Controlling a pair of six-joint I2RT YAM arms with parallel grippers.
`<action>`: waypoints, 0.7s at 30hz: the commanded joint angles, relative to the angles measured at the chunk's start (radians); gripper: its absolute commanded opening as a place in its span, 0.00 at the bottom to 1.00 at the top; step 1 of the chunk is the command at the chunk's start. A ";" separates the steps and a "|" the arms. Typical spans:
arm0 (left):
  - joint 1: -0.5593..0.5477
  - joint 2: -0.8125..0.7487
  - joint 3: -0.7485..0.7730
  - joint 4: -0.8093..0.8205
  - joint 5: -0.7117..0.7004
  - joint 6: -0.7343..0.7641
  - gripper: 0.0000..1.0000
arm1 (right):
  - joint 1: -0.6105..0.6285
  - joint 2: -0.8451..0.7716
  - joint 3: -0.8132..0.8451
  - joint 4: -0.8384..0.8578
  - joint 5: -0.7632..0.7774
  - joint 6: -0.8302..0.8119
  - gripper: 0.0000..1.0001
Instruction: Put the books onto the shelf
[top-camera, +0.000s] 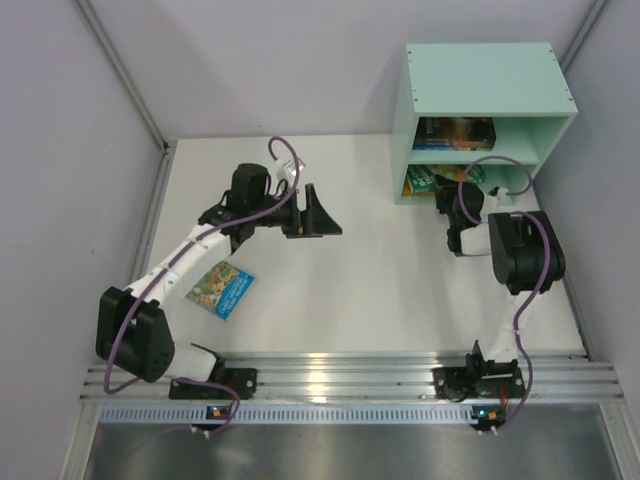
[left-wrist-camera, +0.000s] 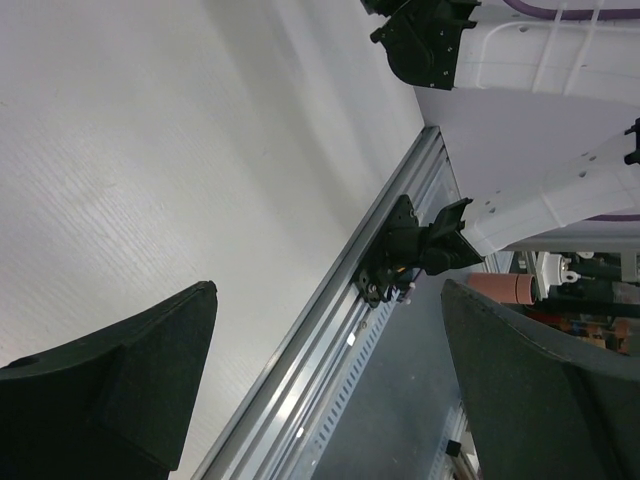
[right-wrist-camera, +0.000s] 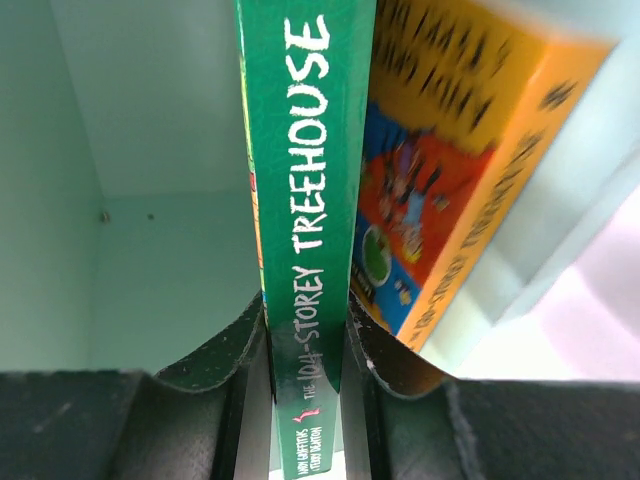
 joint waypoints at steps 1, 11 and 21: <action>0.005 -0.004 0.002 0.039 0.022 0.004 0.99 | 0.035 0.002 0.092 0.104 0.029 -0.001 0.01; 0.005 -0.041 -0.024 0.047 0.013 -0.005 0.99 | 0.060 0.031 0.116 -0.011 0.081 0.032 0.12; 0.004 -0.038 -0.033 0.061 -0.013 -0.032 0.98 | 0.091 0.065 0.149 -0.035 0.110 0.054 0.07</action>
